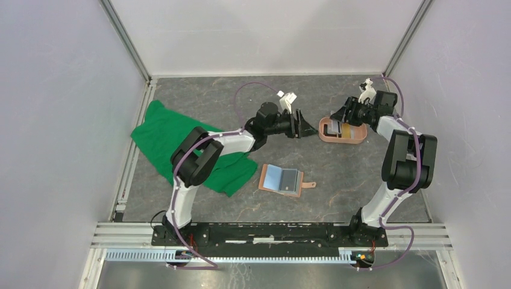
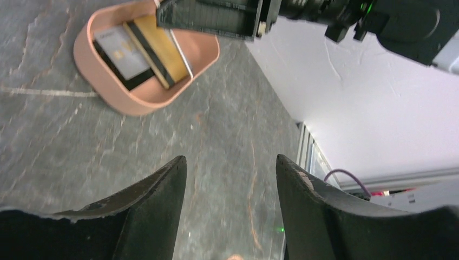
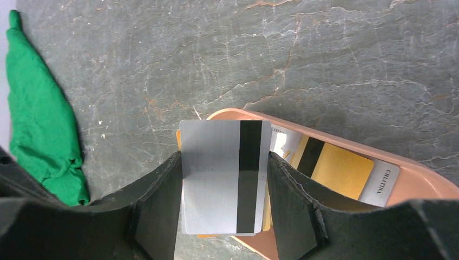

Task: Put the credit cards into the card holder
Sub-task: Pick up the credit card from the storage box.

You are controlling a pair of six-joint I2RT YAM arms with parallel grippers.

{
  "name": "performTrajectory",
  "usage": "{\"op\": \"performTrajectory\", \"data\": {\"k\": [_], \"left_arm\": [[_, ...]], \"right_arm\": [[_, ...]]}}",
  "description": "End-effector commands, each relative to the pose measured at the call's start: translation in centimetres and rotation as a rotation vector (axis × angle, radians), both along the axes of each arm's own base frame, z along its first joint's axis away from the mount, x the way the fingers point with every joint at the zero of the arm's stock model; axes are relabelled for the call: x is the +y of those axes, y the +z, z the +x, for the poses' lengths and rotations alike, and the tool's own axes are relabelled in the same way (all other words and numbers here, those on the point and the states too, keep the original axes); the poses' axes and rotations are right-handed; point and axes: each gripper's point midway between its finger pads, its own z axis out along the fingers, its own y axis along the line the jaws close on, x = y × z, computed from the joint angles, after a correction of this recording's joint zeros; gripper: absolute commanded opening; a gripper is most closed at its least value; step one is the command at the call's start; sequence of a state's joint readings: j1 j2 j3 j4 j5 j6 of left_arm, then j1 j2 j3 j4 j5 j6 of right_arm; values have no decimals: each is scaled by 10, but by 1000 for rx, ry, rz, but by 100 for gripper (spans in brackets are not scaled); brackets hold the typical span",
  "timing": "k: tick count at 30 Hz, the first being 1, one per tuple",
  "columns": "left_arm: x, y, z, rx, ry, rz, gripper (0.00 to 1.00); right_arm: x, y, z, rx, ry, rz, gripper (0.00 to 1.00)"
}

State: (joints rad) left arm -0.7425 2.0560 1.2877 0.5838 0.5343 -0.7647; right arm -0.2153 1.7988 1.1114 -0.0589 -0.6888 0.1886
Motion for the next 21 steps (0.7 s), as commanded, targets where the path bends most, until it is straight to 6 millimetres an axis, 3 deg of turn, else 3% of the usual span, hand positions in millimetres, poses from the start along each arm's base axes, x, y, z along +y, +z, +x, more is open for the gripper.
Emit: {"op": "performTrajectory", "data": {"k": [1, 9, 21], "left_arm": [[-28, 19, 18, -13, -11, -104, 66], [-63, 4, 40, 5, -29, -141, 61], [-84, -12, 48, 36, -55, -170, 60]], "right_arm": [[8, 11, 1, -23, 22, 83, 52], [10, 12, 2, -23, 28, 131, 52], [9, 14, 0, -14, 25, 189, 52]]}}
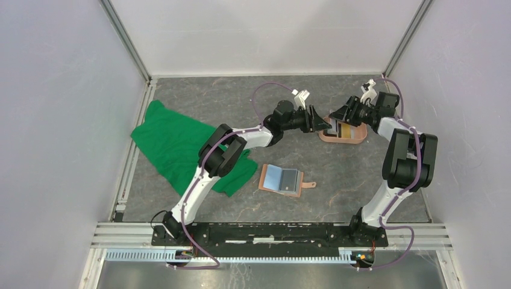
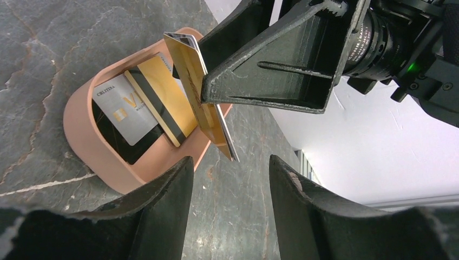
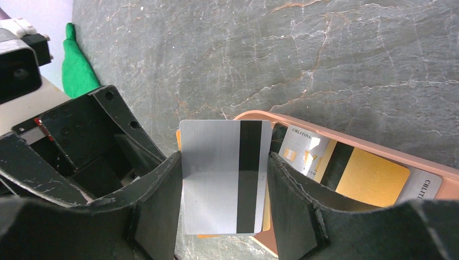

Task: Put the credit cards into the card holder
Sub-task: Pick up the credit card from the storage box.

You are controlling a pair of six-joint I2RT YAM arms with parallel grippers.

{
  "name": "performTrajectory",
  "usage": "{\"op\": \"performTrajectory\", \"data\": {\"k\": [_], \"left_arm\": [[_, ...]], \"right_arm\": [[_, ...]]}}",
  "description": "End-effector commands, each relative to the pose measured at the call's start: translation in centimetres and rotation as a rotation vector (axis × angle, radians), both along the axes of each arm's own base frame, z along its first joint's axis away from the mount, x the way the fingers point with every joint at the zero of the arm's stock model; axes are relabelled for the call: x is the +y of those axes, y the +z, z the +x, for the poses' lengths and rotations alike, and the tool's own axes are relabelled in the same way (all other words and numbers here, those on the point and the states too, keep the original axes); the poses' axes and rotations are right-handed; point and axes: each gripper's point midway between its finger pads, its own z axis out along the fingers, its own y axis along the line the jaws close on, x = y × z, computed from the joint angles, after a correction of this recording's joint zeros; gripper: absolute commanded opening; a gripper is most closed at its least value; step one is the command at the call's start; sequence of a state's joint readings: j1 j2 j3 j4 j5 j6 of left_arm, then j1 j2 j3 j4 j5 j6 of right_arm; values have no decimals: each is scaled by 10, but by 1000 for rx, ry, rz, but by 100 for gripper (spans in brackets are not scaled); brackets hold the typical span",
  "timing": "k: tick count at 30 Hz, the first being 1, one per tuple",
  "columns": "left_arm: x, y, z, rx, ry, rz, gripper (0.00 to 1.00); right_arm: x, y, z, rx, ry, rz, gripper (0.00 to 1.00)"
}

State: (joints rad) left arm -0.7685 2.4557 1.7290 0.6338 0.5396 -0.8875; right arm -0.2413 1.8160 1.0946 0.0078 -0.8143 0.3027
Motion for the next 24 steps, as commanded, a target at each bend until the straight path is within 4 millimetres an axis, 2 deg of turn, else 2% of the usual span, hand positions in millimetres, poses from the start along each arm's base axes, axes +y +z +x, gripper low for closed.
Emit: {"op": "performTrajectory", "data": {"k": [1, 24], "left_arm": [[-11, 21, -1, -15, -36, -77, 60], [-18, 4, 5, 16, -40, -74, 49]], "right_arm": [[1, 5, 2, -25, 12, 42, 52], [1, 2, -1, 0, 18, 104, 52]]}}
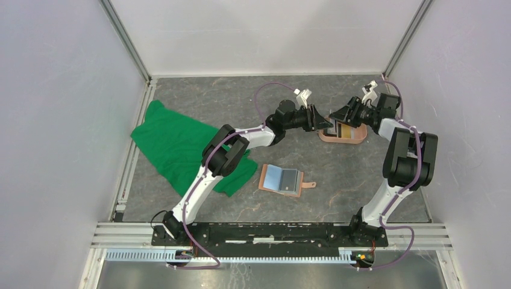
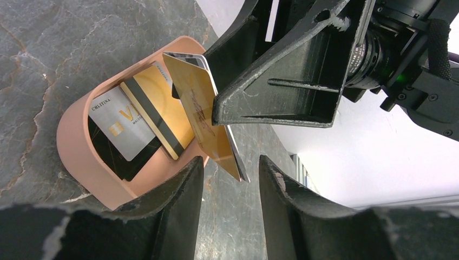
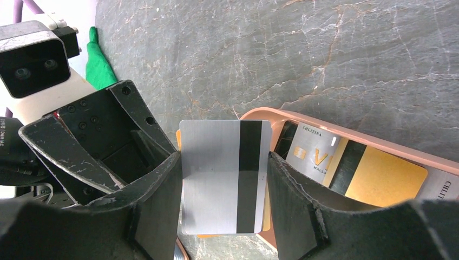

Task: Put the credit cards into the card holder
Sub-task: Pick up the credit card from the storage box.

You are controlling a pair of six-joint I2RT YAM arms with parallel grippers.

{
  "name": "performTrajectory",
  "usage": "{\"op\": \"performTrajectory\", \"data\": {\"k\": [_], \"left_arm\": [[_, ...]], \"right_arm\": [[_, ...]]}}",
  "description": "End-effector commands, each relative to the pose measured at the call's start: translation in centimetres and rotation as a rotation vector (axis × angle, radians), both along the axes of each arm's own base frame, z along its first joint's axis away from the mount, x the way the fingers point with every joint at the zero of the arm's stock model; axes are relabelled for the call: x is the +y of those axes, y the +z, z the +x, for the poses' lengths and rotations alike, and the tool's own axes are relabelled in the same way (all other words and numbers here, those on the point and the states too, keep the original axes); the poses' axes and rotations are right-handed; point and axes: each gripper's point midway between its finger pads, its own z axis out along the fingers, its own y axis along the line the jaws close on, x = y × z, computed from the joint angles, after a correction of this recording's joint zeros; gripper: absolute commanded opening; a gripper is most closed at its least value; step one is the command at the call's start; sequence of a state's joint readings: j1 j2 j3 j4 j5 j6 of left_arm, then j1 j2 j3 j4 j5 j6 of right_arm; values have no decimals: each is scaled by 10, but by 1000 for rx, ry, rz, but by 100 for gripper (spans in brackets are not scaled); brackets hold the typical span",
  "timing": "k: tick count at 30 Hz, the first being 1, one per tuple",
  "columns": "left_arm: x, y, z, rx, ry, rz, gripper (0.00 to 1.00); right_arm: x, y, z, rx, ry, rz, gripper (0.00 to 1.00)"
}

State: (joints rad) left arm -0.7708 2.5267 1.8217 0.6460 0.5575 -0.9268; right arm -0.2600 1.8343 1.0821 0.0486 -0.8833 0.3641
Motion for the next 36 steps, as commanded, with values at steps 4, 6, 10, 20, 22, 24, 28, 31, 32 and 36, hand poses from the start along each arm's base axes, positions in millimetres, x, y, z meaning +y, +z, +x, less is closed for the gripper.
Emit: {"op": "performTrajectory", "data": {"k": [4, 6, 10, 20, 22, 24, 28, 31, 32, 36], "left_arm": [[-6, 2, 0, 9, -23, -39, 46], [-5, 2, 1, 11, -21, -39, 44], [-5, 0, 1, 16, -24, -39, 40], [-2, -4, 1, 35, -27, -42, 35], [-2, -2, 2, 35, -33, -52, 35], [-1, -2, 1, 39, -40, -58, 37], [1, -5, 3, 44, -42, -57, 38], [2, -8, 3, 51, -42, -54, 38], [3, -9, 4, 54, -41, -53, 38], [3, -9, 3, 53, -46, -56, 39]], "right_arm": [[0, 1, 2, -11, 11, 34, 52], [0, 0, 1, -9, 10, 38, 52], [0, 0, 1, -6, 11, 46, 52], [-2, -1, 1, -2, 10, 58, 53], [-2, -1, 1, 0, 10, 60, 53], [-2, -1, 1, -1, 11, 60, 53], [-2, -2, 1, 0, 12, 62, 53], [-2, -2, 1, 1, 12, 65, 53], [-1, -2, 1, 3, 13, 65, 53], [-1, -2, 1, 3, 15, 67, 53]]}}
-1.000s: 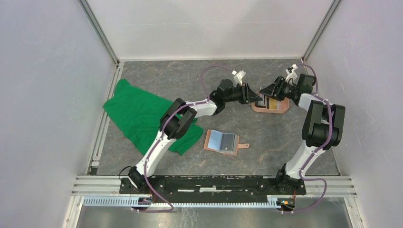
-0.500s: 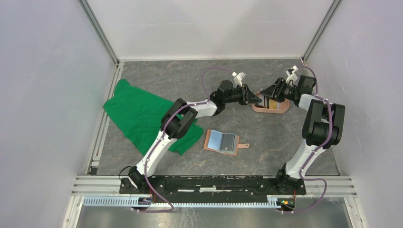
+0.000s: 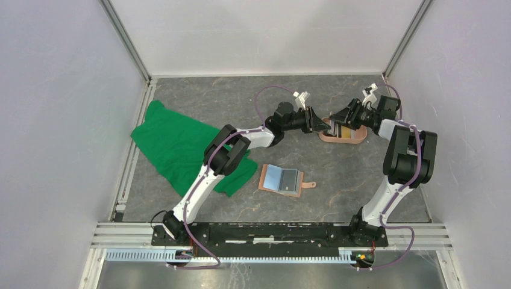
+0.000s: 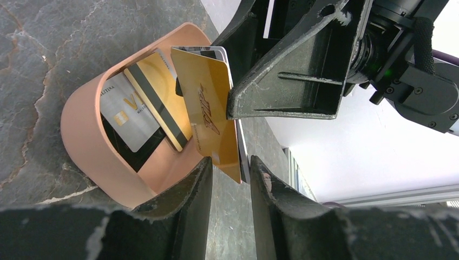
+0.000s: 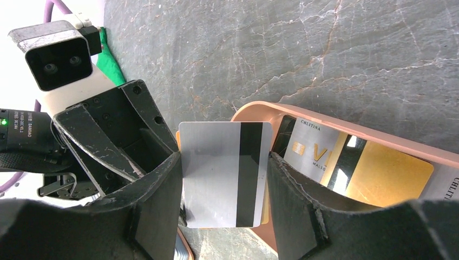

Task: Put the credit cards into the card holder
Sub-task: Pick up the credit card from the storage box.

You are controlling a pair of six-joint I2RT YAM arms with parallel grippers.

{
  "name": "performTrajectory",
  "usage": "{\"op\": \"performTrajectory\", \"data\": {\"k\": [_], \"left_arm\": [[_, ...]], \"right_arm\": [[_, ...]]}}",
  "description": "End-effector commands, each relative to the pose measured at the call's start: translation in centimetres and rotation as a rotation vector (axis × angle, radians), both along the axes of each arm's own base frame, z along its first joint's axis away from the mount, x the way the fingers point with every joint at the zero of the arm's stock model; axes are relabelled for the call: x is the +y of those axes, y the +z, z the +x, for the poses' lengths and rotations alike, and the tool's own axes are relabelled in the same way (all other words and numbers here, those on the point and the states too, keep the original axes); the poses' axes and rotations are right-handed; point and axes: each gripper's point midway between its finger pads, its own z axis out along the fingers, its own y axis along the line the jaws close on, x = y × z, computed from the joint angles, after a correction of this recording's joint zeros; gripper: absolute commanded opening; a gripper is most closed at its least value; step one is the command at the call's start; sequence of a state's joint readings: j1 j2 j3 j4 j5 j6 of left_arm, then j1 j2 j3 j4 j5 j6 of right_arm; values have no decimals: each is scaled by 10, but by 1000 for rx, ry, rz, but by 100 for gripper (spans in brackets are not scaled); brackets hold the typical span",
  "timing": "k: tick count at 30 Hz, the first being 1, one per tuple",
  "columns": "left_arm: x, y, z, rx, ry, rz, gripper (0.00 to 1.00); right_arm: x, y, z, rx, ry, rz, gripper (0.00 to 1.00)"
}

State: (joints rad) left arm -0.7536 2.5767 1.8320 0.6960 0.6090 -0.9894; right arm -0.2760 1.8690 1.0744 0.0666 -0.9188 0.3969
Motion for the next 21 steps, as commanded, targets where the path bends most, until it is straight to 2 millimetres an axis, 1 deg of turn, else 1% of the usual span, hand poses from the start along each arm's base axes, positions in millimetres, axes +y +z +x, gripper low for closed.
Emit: {"op": "performTrajectory", "data": {"k": [1, 9, 21], "left_arm": [[0, 7, 3, -3, -15, -35, 39], [3, 7, 4, 3, -17, -44, 40], [7, 0, 6, 13, -16, -40, 41]], "right_arm": [[0, 8, 4, -37, 17, 17, 53], [1, 7, 3, -32, 22, 25, 53], [2, 7, 3, -32, 29, 32, 55]]}}
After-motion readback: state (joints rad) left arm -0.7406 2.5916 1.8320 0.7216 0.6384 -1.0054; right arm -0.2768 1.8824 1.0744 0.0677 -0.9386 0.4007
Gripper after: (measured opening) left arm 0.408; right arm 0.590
